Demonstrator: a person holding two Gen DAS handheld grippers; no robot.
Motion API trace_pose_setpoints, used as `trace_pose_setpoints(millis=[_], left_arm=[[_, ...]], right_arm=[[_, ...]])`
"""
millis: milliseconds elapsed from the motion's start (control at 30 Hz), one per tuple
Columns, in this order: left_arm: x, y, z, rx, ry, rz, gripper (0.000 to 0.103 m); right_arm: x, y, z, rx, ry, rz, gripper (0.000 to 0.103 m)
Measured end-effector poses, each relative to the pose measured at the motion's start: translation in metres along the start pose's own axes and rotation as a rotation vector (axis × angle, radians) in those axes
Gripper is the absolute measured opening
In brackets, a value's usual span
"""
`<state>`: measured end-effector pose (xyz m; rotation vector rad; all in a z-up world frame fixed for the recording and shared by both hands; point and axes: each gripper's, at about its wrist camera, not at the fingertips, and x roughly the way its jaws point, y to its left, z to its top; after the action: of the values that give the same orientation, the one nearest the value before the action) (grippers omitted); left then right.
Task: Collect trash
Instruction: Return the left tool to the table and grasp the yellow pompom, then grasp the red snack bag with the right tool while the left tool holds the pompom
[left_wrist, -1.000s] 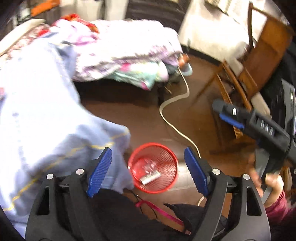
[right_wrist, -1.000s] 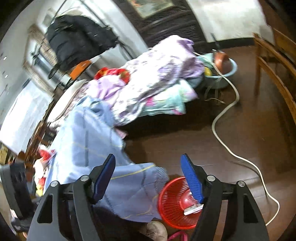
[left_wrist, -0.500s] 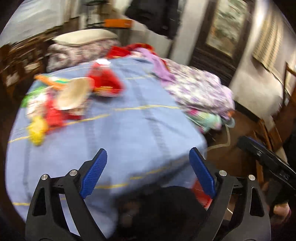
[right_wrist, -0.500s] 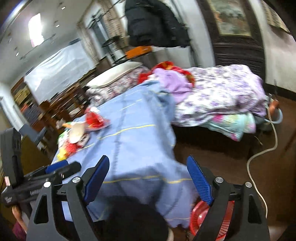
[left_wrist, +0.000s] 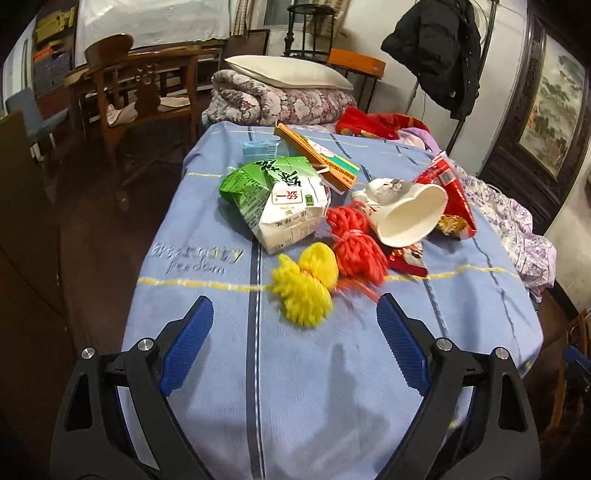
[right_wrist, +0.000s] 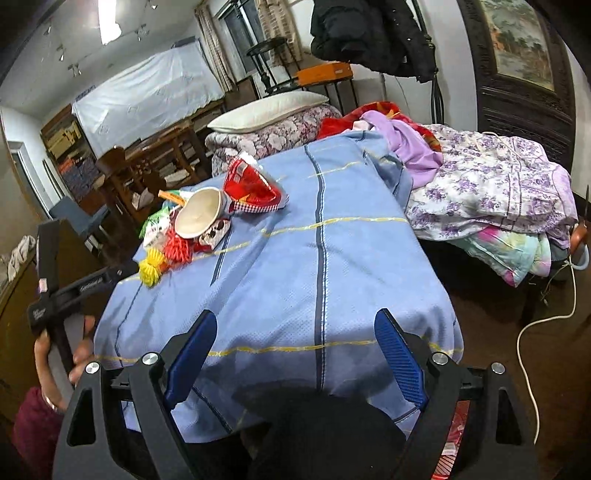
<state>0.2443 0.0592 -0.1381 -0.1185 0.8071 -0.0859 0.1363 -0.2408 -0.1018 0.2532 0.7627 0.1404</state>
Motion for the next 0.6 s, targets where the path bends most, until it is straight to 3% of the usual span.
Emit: trace_pose_setpoints(millis=[133, 233, 300, 367, 600], left_arm=[[0.019, -0.005, 0.007, 0.044, -0.008, -0.003, 0.085], [0.036, -0.003, 0.009, 0.043, 0.021, -0.019, 0.075], [0.045, 0.000, 0.009, 0.036, 0.043, -0.054, 0.054], [0.049, 0.002, 0.006, 0.041, 0.045, -0.074, 0.041], [0.019, 0.023, -0.010, -0.031, -0.012, -0.141, 0.036]], right_arm=[[0.005, 0.002, 0.006, -0.012, 0.008, -0.030, 0.086], [0.009, 0.005, 0.012, -0.023, 0.007, -0.045, 0.086], [0.012, 0.010, 0.016, -0.041, 0.010, -0.050, 0.086], [0.018, 0.016, 0.023, -0.055, 0.016, -0.040, 0.086], [0.048, 0.029, 0.066, -0.051, 0.003, 0.001, 0.086]])
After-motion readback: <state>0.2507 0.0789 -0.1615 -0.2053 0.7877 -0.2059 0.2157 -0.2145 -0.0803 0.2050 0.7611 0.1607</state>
